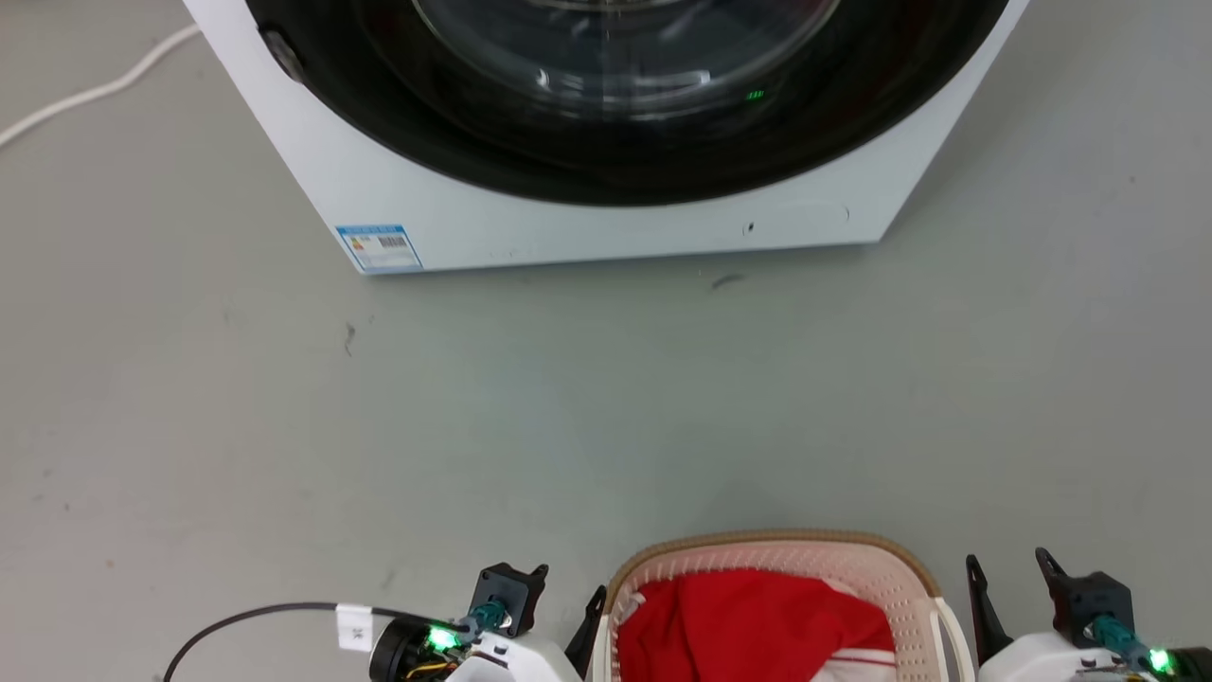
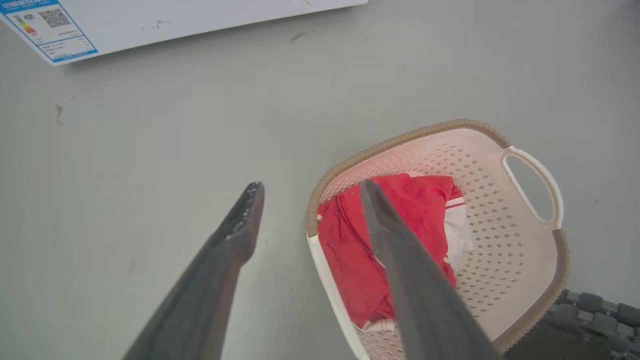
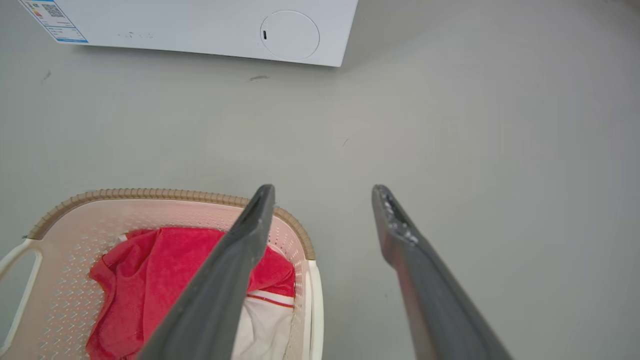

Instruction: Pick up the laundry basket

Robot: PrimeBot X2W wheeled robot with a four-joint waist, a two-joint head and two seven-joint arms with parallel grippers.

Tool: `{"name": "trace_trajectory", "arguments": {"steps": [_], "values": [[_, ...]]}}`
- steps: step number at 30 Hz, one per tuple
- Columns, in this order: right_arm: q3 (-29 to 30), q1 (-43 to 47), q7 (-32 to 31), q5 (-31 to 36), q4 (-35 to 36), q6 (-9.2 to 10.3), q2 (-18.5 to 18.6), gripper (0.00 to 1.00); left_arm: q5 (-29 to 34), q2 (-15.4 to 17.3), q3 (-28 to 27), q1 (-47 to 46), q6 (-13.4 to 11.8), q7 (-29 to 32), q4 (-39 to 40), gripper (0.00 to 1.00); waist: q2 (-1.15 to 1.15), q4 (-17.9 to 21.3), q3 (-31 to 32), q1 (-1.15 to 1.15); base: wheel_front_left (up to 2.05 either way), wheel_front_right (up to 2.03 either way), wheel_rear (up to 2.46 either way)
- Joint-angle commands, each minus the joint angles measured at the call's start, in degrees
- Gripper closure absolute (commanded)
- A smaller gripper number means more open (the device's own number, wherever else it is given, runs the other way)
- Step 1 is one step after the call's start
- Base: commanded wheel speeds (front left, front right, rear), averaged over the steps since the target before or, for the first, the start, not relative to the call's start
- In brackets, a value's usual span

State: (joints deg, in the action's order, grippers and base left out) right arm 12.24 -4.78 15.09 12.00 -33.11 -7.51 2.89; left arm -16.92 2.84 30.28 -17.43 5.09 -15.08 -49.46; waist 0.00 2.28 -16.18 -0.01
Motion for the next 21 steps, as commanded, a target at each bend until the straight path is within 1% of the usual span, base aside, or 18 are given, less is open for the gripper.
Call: {"name": "trace_trajectory", "arguments": {"steps": [1,8,15,21], "values": [[0.4,-1.4,0.1,0.7,-0.9,0.04,0.0,0.0,-0.6,0.1,1.0,-1.3,0.4,-0.1,-1.5,0.0,0.0,0.6,-1.9,0.01,0.0,0.0,0.0],[2.4,-5.9,0.1,3.7,-7.0,0.04,0.0,0.0,-6.0,0.1,7.3,-6.4,1.9,3.8,-8.5,0.0,0.0,1.5,-6.6,0.01,0.0,0.0,0.0],[4.7,-9.9,0.1,5.7,-13.2,0.04,0.0,0.0,-10.1,0.1,12.6,-9.6,2.3,7.7,-11.6,0.0,0.0,2.3,-10.3,0.01,0.0,0.0,0.0],[5.4,-11.9,0.1,7.0,-17.1,0.05,0.0,0.0,-14.5,0.1,17.1,-10.3,2.3,12.3,-11.5,0.0,0.0,2.9,-11.8,0.01,0.0,0.0,0.0]]}}
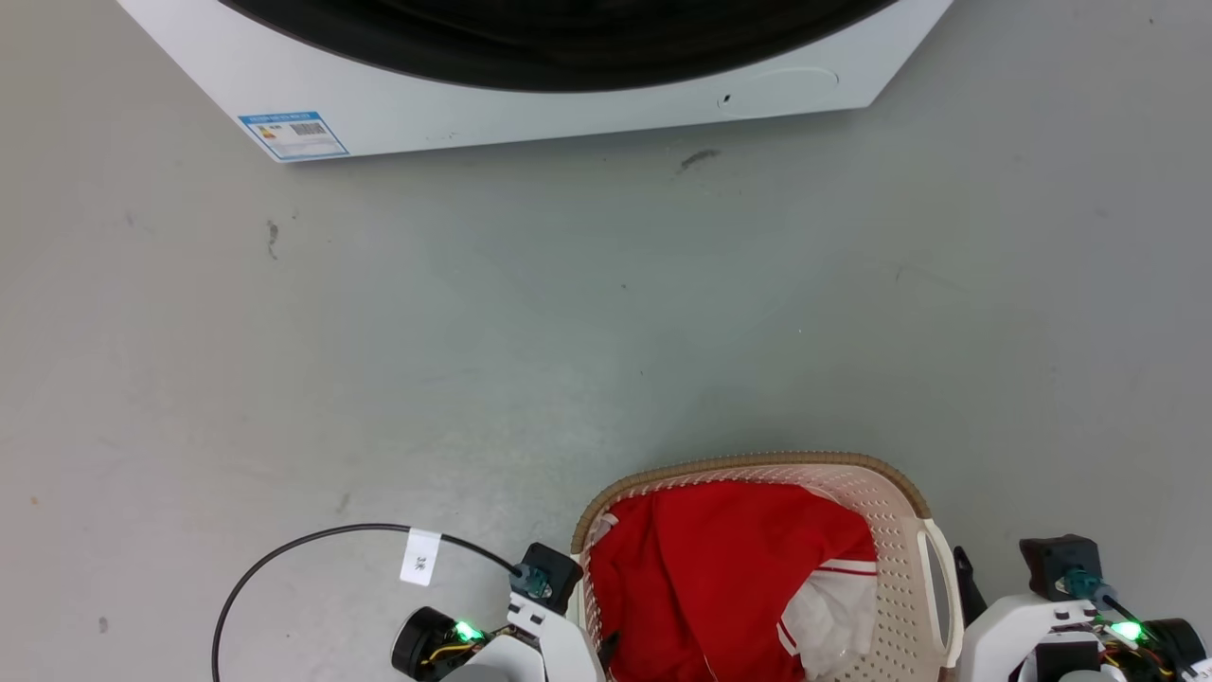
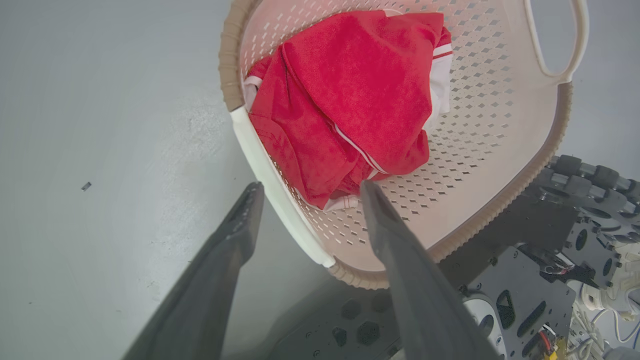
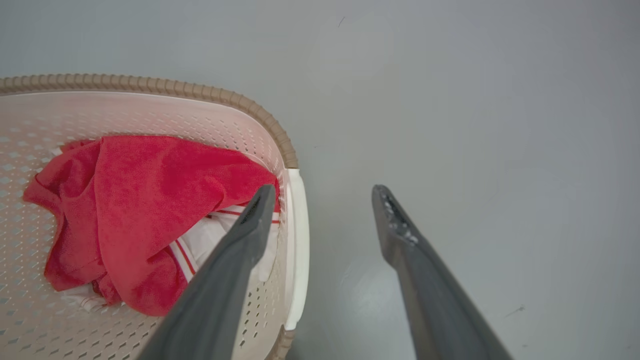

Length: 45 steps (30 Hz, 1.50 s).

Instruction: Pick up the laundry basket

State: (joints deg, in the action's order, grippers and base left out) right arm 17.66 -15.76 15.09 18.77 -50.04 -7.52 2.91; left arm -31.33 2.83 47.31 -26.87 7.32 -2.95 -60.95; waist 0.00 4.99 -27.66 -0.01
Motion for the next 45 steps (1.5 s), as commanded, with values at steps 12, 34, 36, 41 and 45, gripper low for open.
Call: {"name": "trace_trajectory", "arguments": {"steps": [12,34,36,41,45], "values": [[0.0,-6.5,0.1,2.3,-9.6,0.06,0.3,0.0,-7.4,1.0,7.6,-4.6,0.1,4.7,-1.8,0.0,0.0,1.0,-4.7,0.01,0.0,0.0,0.0],[2.2,-13.8,-0.4,8.0,-20.9,0.06,1.4,0.0,-12.8,1.9,13.9,-10.9,0.1,1.5,-6.5,0.0,0.0,1.0,-11.6,0.01,0.0,0.0,0.0],[2.8,-14.5,-0.6,8.4,-21.1,0.06,1.4,0.0,-13.0,1.9,14.5,-11.7,0.1,1.3,-6.6,0.0,0.0,0.9,-12.6,0.01,0.0,0.0,0.0],[4.0,-15.9,-1.3,9.4,-21.7,0.06,1.6,0.0,-13.6,1.6,15.7,-13.5,0.1,0.9,-7.0,0.0,0.0,0.5,-14.8,0.01,0.0,0.0,0.0],[4.6,-16.7,-1.2,10.0,-22.2,0.06,1.6,0.0,-14.2,1.7,16.4,-14.5,0.0,0.7,-7.5,0.0,0.0,0.3,-16.2,0.01,0.0,0.0,0.0]]}}
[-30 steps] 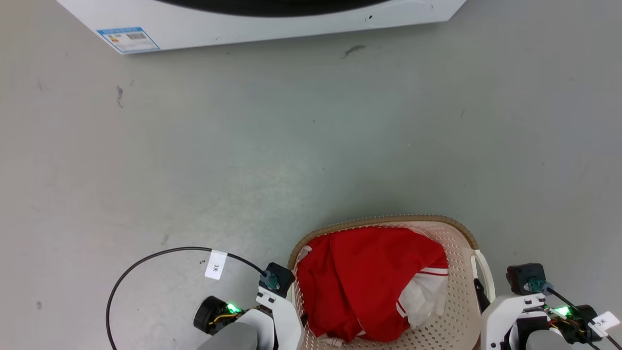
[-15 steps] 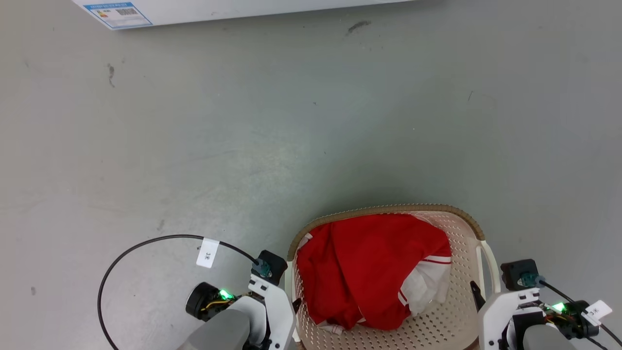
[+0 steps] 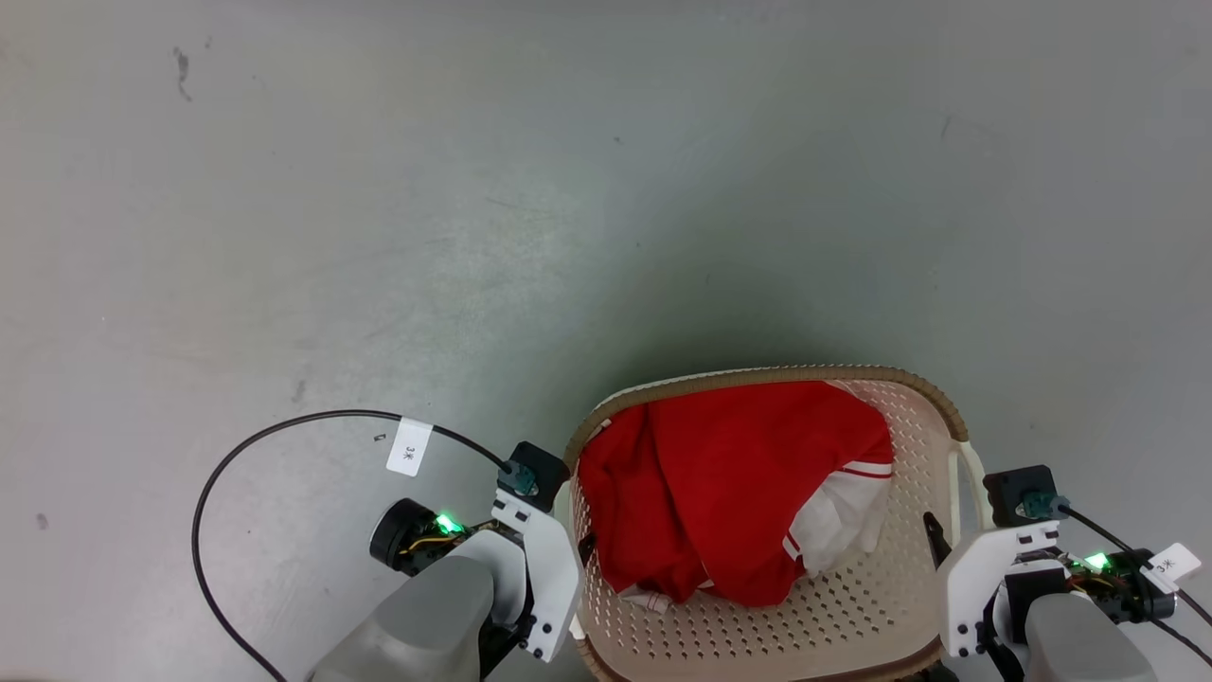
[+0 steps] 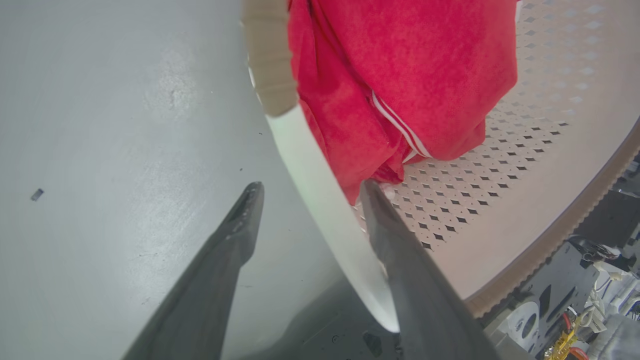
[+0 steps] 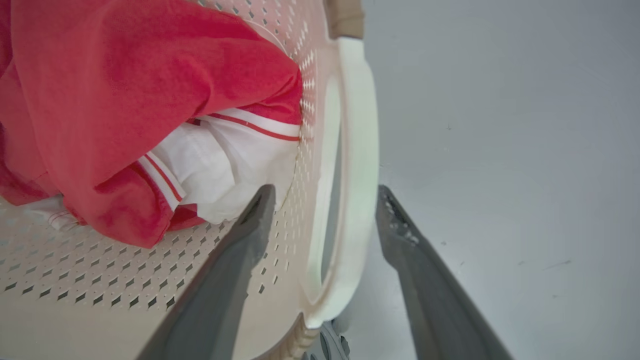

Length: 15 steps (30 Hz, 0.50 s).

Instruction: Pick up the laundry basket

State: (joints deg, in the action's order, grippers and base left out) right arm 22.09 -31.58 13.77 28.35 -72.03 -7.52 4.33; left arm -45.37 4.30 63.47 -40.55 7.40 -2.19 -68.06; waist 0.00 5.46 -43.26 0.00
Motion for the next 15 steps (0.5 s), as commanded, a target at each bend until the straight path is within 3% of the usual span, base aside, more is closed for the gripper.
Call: {"name": "trace_trajectory", "arguments": {"steps": [1,13,14,15], "values": [[0.2,-1.2,0.1,0.4,-0.3,0.06,0.1,0.0,-0.3,0.2,0.4,-1.1,0.0,-0.2,-0.6,0.0,0.0,-0.2,-0.9,0.0,0.0,0.0,0.0],[0.9,-2.7,-1.1,0.8,-1.4,0.06,-0.4,0.0,-2.3,0.4,2.8,-2.7,0.0,0.0,-1.6,0.0,0.0,-0.3,-3.0,0.0,0.0,0.0,0.0],[0.8,-2.7,-1.3,0.8,-1.5,0.06,-0.5,0.0,-2.3,0.4,3.0,-2.8,0.0,0.1,-1.6,0.07,0.0,-0.3,-3.1,0.0,0.0,0.0,0.0],[0.7,-2.7,-1.5,0.8,-1.6,0.06,-0.5,0.63,-2.6,0.4,3.2,-2.9,0.0,0.1,-1.7,0.69,0.0,-0.2,-3.2,0.0,0.0,0.0,0.0]]}}
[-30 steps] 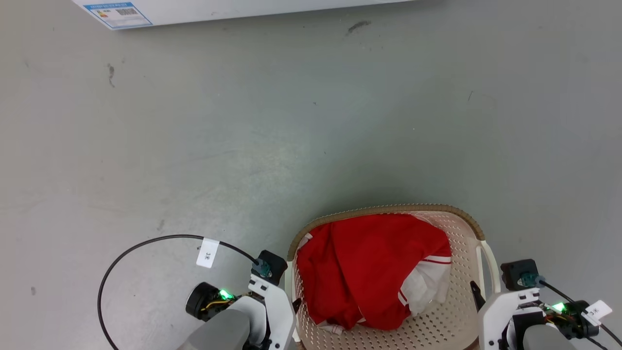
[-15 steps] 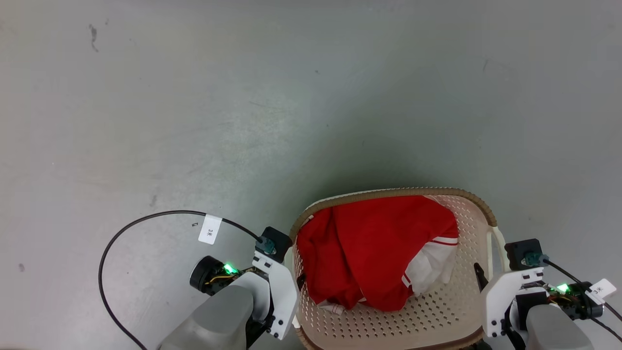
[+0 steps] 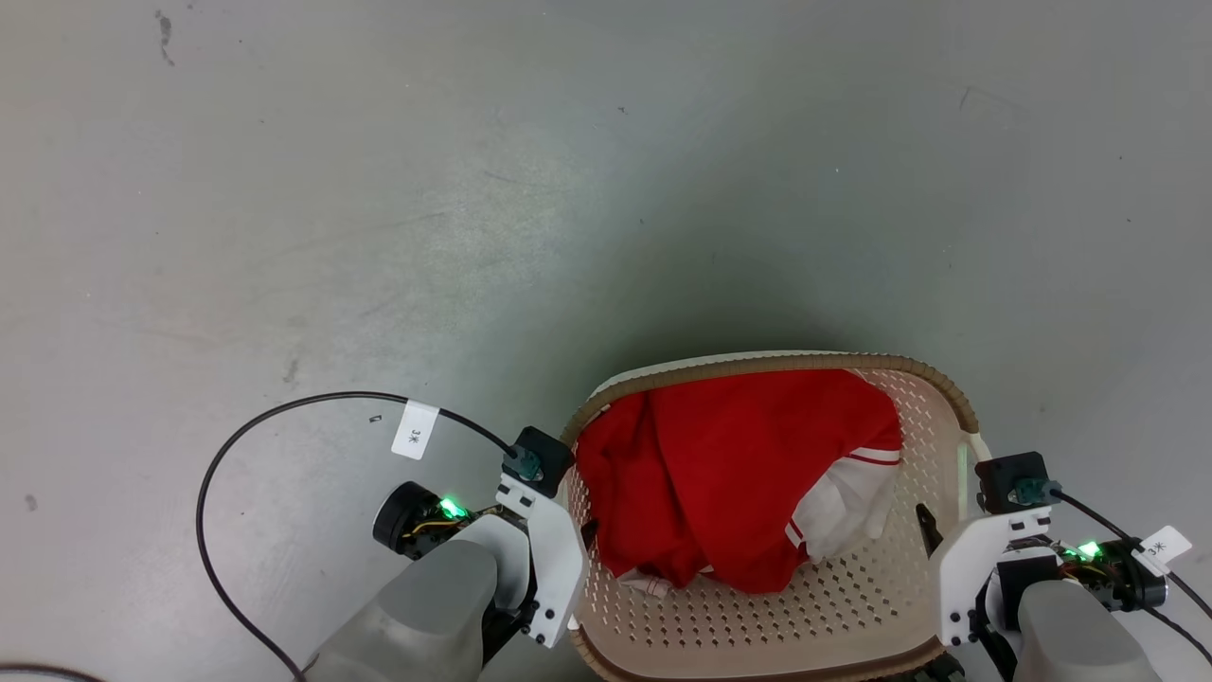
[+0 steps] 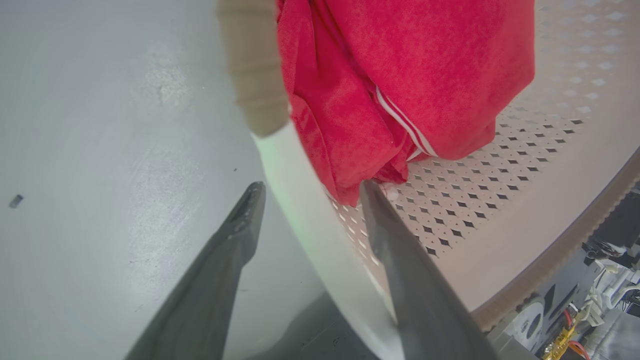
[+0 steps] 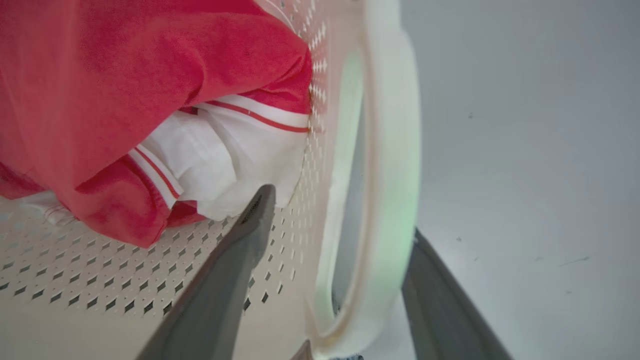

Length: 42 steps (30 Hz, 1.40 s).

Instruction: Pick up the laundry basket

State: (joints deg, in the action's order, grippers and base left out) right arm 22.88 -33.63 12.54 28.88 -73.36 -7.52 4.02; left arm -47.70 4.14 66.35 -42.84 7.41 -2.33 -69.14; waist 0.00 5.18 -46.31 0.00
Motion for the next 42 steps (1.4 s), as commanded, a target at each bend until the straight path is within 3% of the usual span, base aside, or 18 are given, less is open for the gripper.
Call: {"name": "trace_trajectory", "arguments": {"steps": [1,22,42], "values": [[-0.1,-0.6,-0.4,0.3,-0.2,0.06,-0.2,1.0,-0.4,0.5,0.6,-0.7,-0.1,0.5,-0.5,1.0,0.0,0.1,-0.2,0.0,0.0,0.0,0.0],[-2.6,3.8,-3.6,-2.5,-0.4,0.16,0.5,1.0,-4.6,-0.6,4.3,1.7,0.2,1.7,1.2,1.0,0.0,-1.2,6.7,0.0,0.0,0.0,0.0],[-12.2,8.2,-7.3,-7.1,-0.5,0.1,0.9,1.0,-11.1,-1.4,5.5,5.1,0.2,3.4,2.2,1.0,0.0,-5.3,19.5,0.0,0.0,0.0,0.0]]}}
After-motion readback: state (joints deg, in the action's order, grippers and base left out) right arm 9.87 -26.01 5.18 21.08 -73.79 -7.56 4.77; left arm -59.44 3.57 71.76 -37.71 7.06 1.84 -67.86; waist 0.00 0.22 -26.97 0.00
